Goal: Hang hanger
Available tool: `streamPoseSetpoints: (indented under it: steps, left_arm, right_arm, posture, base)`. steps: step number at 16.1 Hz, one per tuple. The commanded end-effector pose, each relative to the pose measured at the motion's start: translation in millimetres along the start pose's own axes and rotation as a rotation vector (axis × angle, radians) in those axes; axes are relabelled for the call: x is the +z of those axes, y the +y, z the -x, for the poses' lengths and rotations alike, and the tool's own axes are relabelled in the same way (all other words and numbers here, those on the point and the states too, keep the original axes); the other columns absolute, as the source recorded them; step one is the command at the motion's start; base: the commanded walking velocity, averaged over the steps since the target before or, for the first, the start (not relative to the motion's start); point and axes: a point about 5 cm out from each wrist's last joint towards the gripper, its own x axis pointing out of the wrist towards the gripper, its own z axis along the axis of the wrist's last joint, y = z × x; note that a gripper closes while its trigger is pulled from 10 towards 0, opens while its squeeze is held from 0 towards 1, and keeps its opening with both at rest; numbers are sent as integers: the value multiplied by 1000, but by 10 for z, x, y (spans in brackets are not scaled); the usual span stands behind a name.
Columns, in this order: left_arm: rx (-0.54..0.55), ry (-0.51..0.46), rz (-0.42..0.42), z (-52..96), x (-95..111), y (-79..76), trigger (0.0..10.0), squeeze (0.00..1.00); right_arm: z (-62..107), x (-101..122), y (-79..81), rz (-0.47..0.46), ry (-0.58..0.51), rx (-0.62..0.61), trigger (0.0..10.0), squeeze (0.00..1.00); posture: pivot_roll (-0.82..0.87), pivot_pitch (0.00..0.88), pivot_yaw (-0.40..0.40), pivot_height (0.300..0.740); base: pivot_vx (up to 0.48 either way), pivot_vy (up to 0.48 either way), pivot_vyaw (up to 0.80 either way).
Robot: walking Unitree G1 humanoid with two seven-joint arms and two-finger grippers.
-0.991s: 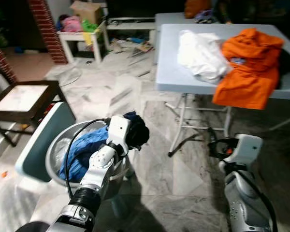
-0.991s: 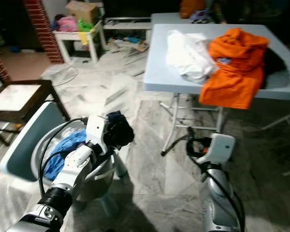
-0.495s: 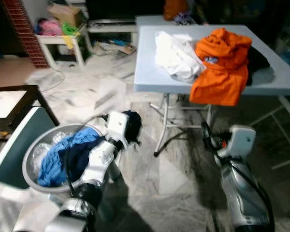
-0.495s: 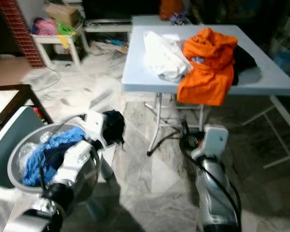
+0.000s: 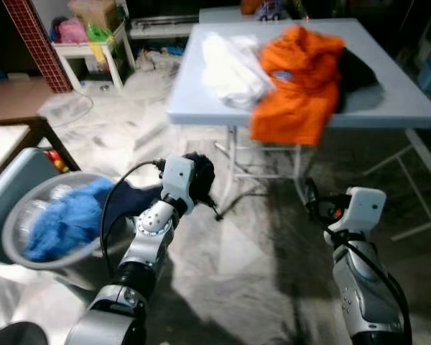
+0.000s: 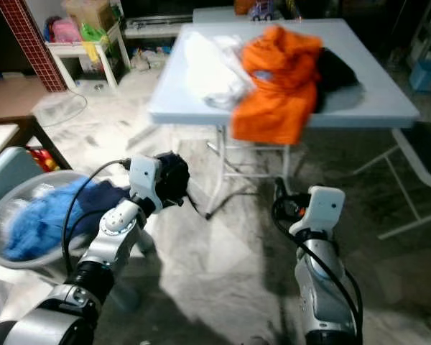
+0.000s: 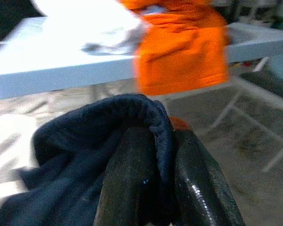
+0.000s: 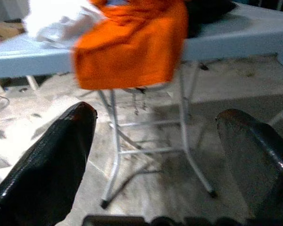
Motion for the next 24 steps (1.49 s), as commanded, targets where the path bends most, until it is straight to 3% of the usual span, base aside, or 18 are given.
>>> streamPoseSetpoints:
  steps: [1, 4, 6, 9, 21, 24]
  left_arm:
    - [-42, -53, -33, -79, 143, -51, 10000, 0]
    - [37, -3, 0, -78, 72, 35, 10000, 0]
    - [53, 18, 56, -72, 43, 75, 10000, 0]
    - [49, 22, 78, -77, 34, 77, 10000, 0]
    - [8, 31, 79, -57, -13, 49, 10000, 0]
    - [11, 25, 88, -62, -16, 26, 10000, 0]
  right_arm:
    - [-7, 39, -20, 4, -17, -13, 10000, 0]
    - [-15, 40, -29, 5, -18, -20, 10000, 0]
    - [-15, 40, -36, 5, -17, -22, 10000, 0]
    - [-18, 44, -53, 5, -12, -24, 10000, 0]
    - [15, 13, -28, 4, 2, -20, 10000, 0]
    - [19, 11, -14, 6, -1, -14, 10000, 0]
  posture:
    - [-233, 95, 55, 740]
    - [-234, 95, 56, 740]
    - [-234, 95, 56, 740]
    - [-238, 93, 48, 740]
    - [-241, 90, 46, 740]
    - [-244, 81, 40, 740]
  base:
    - [0, -424, 0]
    - [0, -106, 0]
    - [0, 0, 0]
    - [0, 0, 0]
    - [0, 453, -684]
    - [0, 470, 0]
